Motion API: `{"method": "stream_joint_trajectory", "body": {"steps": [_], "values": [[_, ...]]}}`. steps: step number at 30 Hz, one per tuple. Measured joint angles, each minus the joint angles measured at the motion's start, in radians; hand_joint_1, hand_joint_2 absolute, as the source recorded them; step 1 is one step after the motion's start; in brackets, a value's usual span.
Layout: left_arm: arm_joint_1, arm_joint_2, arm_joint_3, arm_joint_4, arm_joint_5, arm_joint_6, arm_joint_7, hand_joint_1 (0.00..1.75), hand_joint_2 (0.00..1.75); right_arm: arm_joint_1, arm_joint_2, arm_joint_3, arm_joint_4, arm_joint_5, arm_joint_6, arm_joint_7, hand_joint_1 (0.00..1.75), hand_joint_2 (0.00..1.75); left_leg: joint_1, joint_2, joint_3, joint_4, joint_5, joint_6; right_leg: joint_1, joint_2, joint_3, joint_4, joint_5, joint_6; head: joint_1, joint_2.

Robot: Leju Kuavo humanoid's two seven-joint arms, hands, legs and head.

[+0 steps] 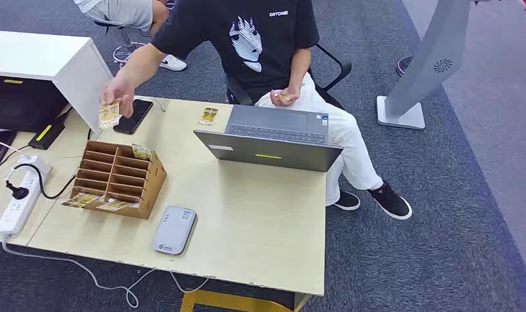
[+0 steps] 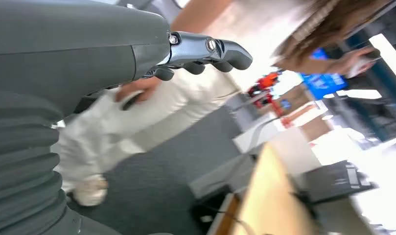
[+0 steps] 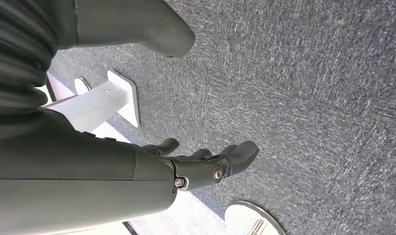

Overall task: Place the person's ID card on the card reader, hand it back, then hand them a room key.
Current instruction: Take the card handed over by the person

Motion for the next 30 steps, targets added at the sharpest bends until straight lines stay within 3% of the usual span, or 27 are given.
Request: {"method": "stream_joint_trajectory", "body": {"steps": [4, 9, 13, 22, 30], "values": [[0.042, 0.000, -0.085, -0.156, -0.016, 0.000, 0.000, 0.00, 1.75, 0.000, 0.000, 0.000, 0.000, 0.005, 0.001, 0.002, 0.00, 1.75, 0.000, 0.000, 0.000, 0.000, 0.000, 0.000, 0.000, 0.000, -0.001, 0.000, 0.000, 0.000, 0.000, 0.000], [0.076, 0.000, -0.292, -0.477, -0.143, 0.001, -0.003, 0.00, 1.75, -0.002, 0.001, 0.000, 0.000, 0.025, 0.010, 0.006, 0.00, 1.75, -0.001, 0.000, 0.000, 0.001, 0.000, 0.000, -0.001, 0.000, 0.000, 0.000, 0.001, 0.000, 0.002, 0.000], [0.075, 0.001, -0.437, -0.598, -0.257, 0.001, -0.003, 0.00, 1.75, -0.003, 0.002, 0.000, 0.000, 0.033, 0.022, 0.006, 0.00, 1.75, -0.001, 0.001, 0.001, 0.001, 0.000, 0.000, -0.001, 0.000, 0.000, 0.000, 0.001, 0.000, 0.002, 0.000], [0.049, 0.018, -0.638, -0.618, -0.417, 0.000, -0.002, 0.00, 1.75, -0.013, 0.002, 0.001, 0.000, 0.055, 0.041, 0.016, 0.00, 1.75, -0.001, 0.001, 0.001, 0.001, 0.000, 0.000, -0.001, 0.000, 0.000, 0.000, 0.001, 0.000, 0.002, 0.000], [0.039, 0.025, -0.692, -0.587, -0.427, 0.000, -0.002, 0.00, 1.75, -0.019, 0.002, 0.001, 0.000, 0.064, 0.046, 0.018, 0.00, 1.75, -0.001, 0.001, 0.000, 0.001, 0.000, 0.000, -0.001, 0.000, 0.000, 0.000, 0.001, 0.000, 0.002, 0.000]]}}
